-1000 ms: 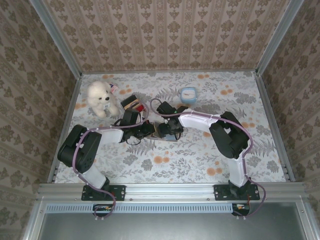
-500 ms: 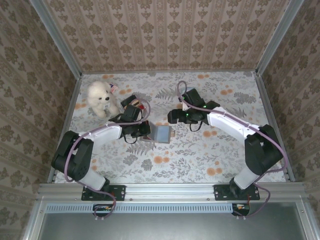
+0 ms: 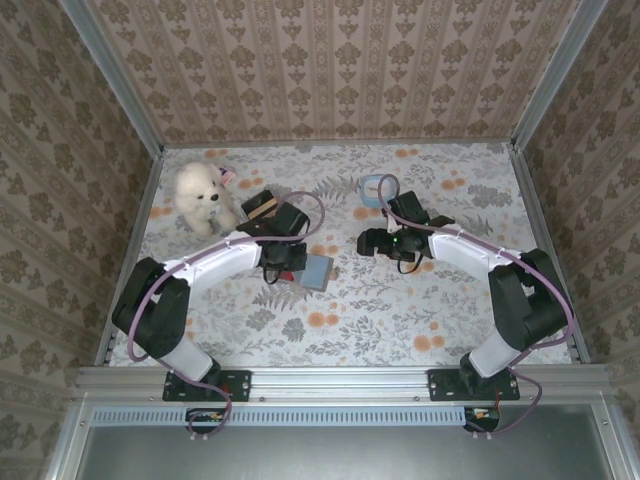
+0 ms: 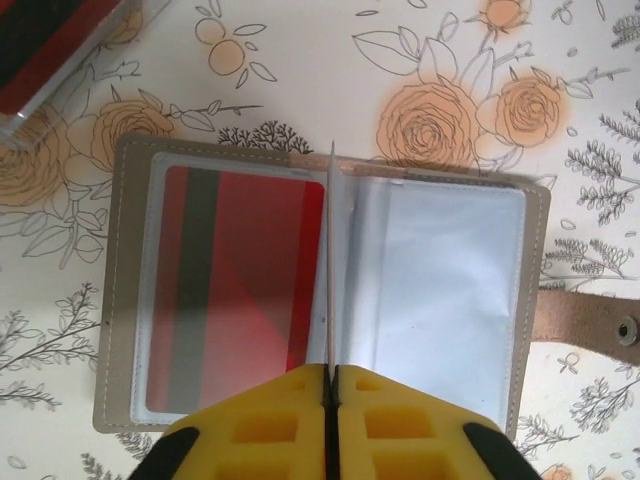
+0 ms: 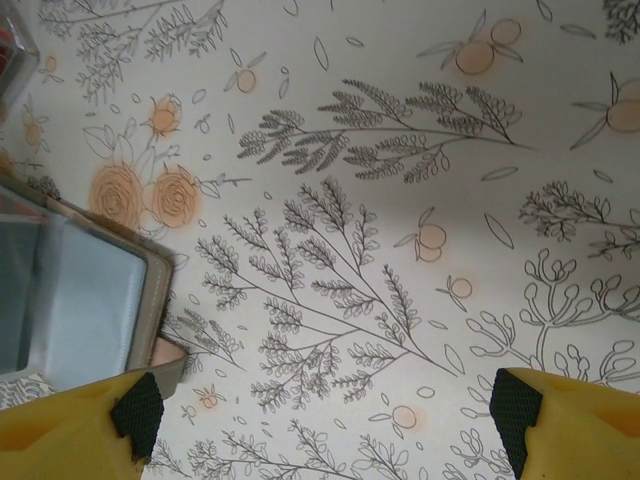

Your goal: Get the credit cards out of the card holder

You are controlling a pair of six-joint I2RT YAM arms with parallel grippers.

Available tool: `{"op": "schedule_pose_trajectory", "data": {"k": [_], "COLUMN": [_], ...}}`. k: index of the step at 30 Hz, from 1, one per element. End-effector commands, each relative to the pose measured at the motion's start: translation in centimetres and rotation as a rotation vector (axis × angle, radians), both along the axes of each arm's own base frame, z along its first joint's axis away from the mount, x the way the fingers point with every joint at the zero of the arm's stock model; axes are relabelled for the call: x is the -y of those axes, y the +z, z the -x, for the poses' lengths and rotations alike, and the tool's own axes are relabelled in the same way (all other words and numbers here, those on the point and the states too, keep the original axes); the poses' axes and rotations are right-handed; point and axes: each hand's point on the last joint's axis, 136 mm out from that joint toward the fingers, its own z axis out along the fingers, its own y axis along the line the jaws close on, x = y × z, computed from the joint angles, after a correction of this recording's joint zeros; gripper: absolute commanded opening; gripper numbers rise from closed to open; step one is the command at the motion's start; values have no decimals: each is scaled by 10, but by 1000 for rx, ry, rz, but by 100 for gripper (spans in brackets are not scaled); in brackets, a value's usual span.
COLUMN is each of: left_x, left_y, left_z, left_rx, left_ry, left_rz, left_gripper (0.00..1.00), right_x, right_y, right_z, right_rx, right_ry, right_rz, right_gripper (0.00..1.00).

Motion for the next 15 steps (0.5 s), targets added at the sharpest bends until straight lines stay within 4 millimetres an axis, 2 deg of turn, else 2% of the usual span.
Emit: {"op": "schedule_pose_trajectory", "data": {"k": [1, 4, 8, 12, 15], "left_x": [-9, 5, 36, 56, 67], "left_y": [2, 1, -10, -18, -13], "left_z": [0, 2, 7, 9, 7], "left_rx": [17, 9, -51, -96, -92], "left_ry": [29, 1, -59, -84, -92], "left_rz": [-108, -72, 60, 141, 198], "left_gripper": [15, 26, 40, 46, 50], "right_x": [-2, -1, 2, 3, 3], "right_y": [16, 18, 23, 25, 24], "right_z": [-9, -10, -10, -9, -7], "right_rx": [47, 49, 58, 61, 60], "right_ry": [-20, -30, -47, -48, -47], "right_rz": [-60, -89, -128, -142, -146], "right_gripper": [89, 89, 89, 89, 89]}}
